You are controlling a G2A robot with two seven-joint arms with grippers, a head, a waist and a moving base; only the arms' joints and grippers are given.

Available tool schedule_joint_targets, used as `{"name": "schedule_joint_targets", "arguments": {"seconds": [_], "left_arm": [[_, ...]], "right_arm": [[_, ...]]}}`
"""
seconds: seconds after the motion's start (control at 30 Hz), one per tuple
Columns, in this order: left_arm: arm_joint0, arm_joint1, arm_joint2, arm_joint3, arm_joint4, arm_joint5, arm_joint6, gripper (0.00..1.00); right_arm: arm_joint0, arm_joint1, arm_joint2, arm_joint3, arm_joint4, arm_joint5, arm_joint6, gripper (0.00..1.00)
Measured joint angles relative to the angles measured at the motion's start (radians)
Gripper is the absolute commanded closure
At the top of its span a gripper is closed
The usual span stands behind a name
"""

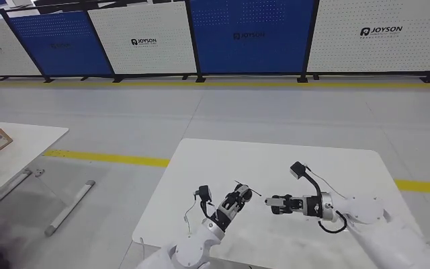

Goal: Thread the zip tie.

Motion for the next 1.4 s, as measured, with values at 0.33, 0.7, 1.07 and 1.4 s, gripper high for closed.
{"name": "schedule_joint_targets", "arguments": {"seconds": [0.33, 0.7, 1.07, 1.4], "left_arm": [[0.025, -0.012, -0.024, -0.041, -0.051, 0.046, -0.019, 1.0], [0.051, -0.021, -0.044, -0.062, -0.036, 0.058, -0.053, 1.0], [0.066, -0.031, -0.057, -0.067, 0.002, 0.054, -0.073, 0.05], [0.068, -0.032, -0.057, -0.066, 0.011, 0.051, -0.081, 0.0]], "right_arm": [[-0.012, -0.008, 0.025, 0.006, 0.016, -0.005, 0.009, 0.9], [-0.012, -0.018, 0.038, 0.015, 0.026, -0.001, 0.039, 1.0], [-0.011, -0.028, 0.051, 0.029, 0.028, 0.001, 0.061, 1.0], [-0.016, -0.026, 0.068, 0.031, 0.016, 0.016, 0.066, 1.0]]}}
